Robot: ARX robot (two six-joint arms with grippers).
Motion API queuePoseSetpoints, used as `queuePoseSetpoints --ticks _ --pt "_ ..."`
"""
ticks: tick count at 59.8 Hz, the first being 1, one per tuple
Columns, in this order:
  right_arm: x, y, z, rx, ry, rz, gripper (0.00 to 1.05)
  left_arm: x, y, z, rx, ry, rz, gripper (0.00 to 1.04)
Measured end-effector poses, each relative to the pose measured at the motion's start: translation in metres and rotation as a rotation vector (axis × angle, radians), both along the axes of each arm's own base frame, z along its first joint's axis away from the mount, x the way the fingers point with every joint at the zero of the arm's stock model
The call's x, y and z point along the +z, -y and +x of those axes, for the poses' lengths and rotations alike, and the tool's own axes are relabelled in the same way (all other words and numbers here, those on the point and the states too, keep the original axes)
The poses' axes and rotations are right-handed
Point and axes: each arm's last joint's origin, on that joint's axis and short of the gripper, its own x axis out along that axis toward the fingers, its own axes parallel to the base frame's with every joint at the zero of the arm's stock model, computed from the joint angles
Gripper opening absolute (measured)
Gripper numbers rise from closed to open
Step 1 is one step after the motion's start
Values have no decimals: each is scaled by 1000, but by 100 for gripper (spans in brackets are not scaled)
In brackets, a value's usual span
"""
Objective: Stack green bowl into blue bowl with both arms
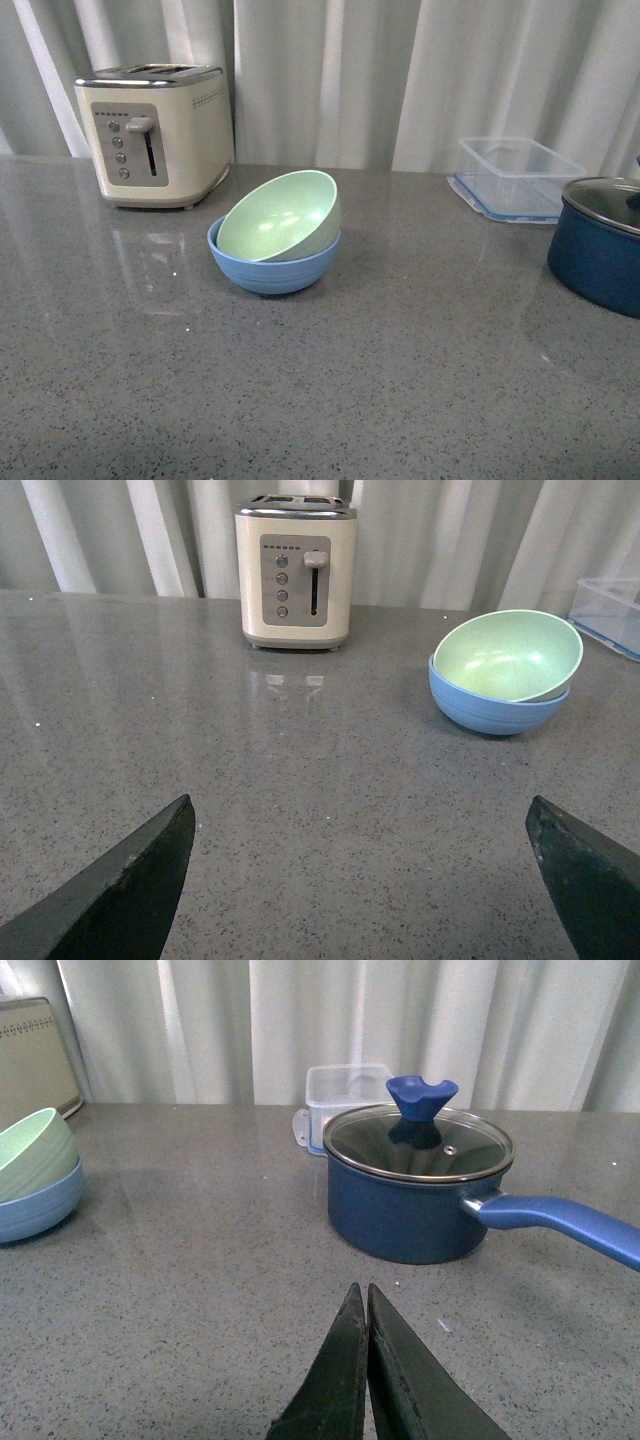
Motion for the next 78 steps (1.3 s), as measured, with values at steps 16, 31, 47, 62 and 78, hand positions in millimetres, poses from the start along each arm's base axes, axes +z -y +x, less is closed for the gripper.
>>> queuePoseSetpoints --ticks 16,31,47,62,78 --pt "0 0 -5 0 -1 0 1 0 0 0 0 0 0 98" --pt "-5 0 -15 2 -36 0 1 0 0 0 0 0 0 98" --pt "-3 0 -18 1 -7 0 1 0 0 0 0 -1 0 98" --pt "-3 0 -18 1 -8 -2 26 0 0 0 0 0 0 98" --pt "-3 0 -18 1 -8 -2 81 0 0 0 0 0 0 98"
